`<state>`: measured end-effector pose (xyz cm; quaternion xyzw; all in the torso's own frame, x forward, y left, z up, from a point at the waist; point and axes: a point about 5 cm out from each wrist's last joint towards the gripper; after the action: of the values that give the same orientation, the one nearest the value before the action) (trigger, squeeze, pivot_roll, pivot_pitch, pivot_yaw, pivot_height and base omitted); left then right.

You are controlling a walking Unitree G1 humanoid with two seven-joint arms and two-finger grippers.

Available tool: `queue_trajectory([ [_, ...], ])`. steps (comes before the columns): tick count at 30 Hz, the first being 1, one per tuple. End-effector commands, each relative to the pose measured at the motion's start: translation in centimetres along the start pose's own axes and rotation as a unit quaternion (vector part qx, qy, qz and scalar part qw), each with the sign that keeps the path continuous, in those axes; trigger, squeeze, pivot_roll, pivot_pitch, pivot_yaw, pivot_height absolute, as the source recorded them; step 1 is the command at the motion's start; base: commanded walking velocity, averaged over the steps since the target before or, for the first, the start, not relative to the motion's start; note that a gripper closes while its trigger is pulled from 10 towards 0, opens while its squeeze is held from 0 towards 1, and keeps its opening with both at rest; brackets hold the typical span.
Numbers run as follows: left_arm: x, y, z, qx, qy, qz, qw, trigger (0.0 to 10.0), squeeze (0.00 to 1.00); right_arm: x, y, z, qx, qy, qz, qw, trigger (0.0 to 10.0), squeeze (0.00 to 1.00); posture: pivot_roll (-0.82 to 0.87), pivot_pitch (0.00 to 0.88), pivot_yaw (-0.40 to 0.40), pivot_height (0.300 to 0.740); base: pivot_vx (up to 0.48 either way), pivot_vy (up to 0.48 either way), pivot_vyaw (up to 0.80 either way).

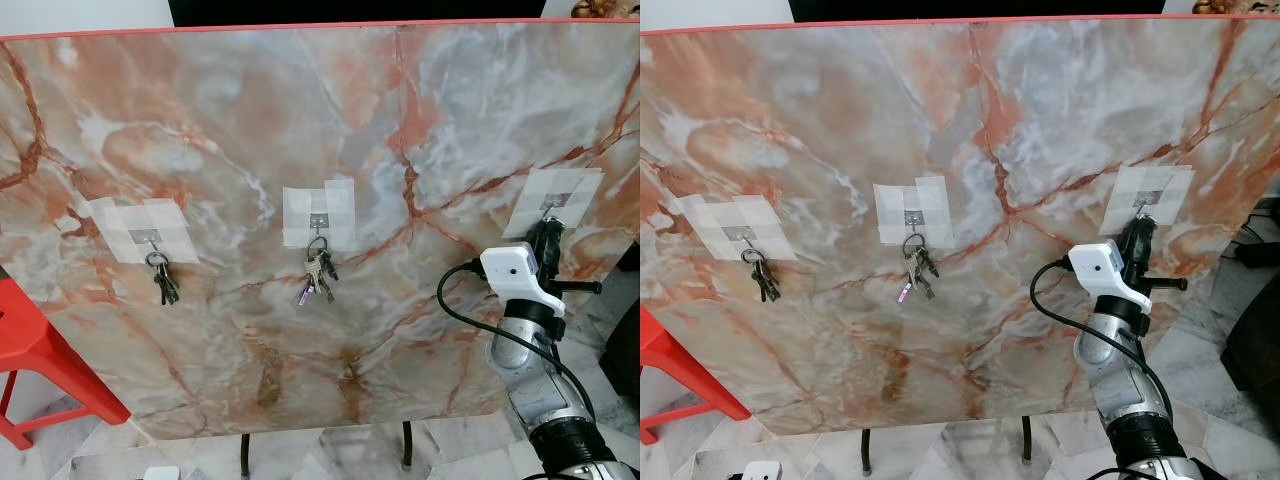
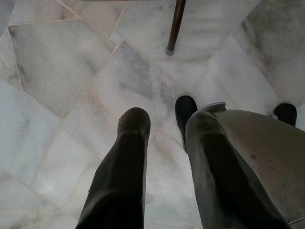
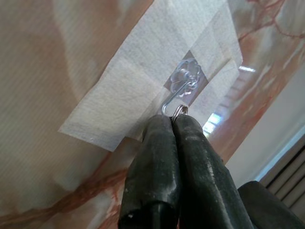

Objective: Hang keys on a hook

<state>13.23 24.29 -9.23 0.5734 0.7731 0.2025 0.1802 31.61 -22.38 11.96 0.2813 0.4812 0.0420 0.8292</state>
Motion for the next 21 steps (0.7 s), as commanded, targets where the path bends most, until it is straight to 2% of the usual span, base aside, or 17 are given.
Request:
queue_trajectory([
  [1, 0.18, -0.15, -0.04, 0.007, 0.001, 0.007, 1.0, 10.0, 0.0, -0.14, 0.49, 0.32, -0.005, 0.001, 0.003, 1.0, 10.0, 0.0, -0.13, 0.0, -0.008, 0.74, 0.0, 0.0, 0.0],
  [14, 0.19, -0.19, -0.05, 0.008, 0.0, 0.008, 1.0, 10.0, 0.0, 0.27, 0.29, -0.07, 0.0, 0.018, 0.001, 1.0, 10.0, 0.0, -0.12, 0.0, -0.009, 0.74, 0.0, 0.0, 0.0],
  [16, 0.19, -0.2, -0.05, 0.008, 0.0, 0.01, 1.0, 10.0, 0.0, 0.32, 0.35, -0.14, 0.0, 0.02, 0.007, 1.0, 10.0, 0.86, -0.13, 0.0, -0.008, 0.74, 0.0, 0.0, 0.0],
  [18, 0.18, -0.19, -0.05, 0.008, 0.0, 0.01, 1.0, 10.0, 0.0, 0.33, 0.41, -0.19, -0.002, 0.021, 0.008, 1.0, 10.0, 1.0, -0.13, 0.0, -0.009, 0.74, 0.0, 0.0, 0.0],
  [21, 0.18, -0.19, -0.05, 0.008, 0.0, 0.01, 1.0, 10.0, 0.0, 0.35, 0.42, -0.25, -0.003, 0.022, 0.007, 1.0, 10.0, 1.0, -0.12, 0.0, -0.009, 0.74, 0.0, 0.0, 0.0],
])
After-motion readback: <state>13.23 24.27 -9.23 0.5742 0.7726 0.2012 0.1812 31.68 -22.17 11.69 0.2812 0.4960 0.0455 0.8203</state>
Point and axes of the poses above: a point about 5 cm out from each wrist's last joint towards the gripper, its own z axis pointing out of the wrist towards the gripper, its own y axis along the axis of the wrist's last joint, x = y × z, and after that the axes turned 14 degrees about -z, right-handed
